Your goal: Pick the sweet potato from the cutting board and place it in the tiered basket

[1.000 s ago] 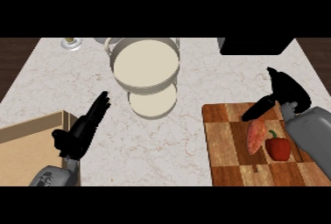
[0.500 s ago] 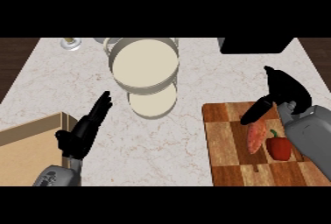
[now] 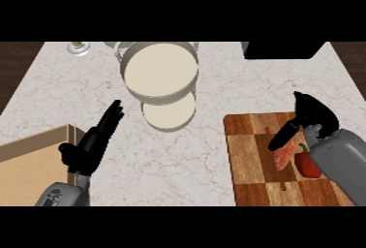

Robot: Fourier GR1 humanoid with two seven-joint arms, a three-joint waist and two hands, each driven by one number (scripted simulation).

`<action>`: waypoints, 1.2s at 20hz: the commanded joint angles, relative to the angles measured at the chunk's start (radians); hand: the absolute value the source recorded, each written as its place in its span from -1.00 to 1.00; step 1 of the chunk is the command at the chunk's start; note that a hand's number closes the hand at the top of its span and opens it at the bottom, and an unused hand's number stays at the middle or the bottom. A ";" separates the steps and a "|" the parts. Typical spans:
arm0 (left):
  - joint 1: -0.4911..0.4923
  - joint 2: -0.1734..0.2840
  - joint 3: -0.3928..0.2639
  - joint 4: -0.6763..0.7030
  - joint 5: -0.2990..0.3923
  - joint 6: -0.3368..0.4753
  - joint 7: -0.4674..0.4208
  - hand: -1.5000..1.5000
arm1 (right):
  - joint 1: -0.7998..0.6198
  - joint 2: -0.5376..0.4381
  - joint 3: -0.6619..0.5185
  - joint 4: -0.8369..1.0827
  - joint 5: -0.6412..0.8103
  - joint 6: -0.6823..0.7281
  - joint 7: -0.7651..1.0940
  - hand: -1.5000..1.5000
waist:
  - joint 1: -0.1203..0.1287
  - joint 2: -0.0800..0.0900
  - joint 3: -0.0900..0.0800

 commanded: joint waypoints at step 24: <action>-0.014 -0.070 0.013 0.012 -0.058 -0.005 0.029 0.00 | 0.229 0.146 -0.161 0.096 0.190 -0.025 0.024 -1.00 | 0.009 0.006 -0.002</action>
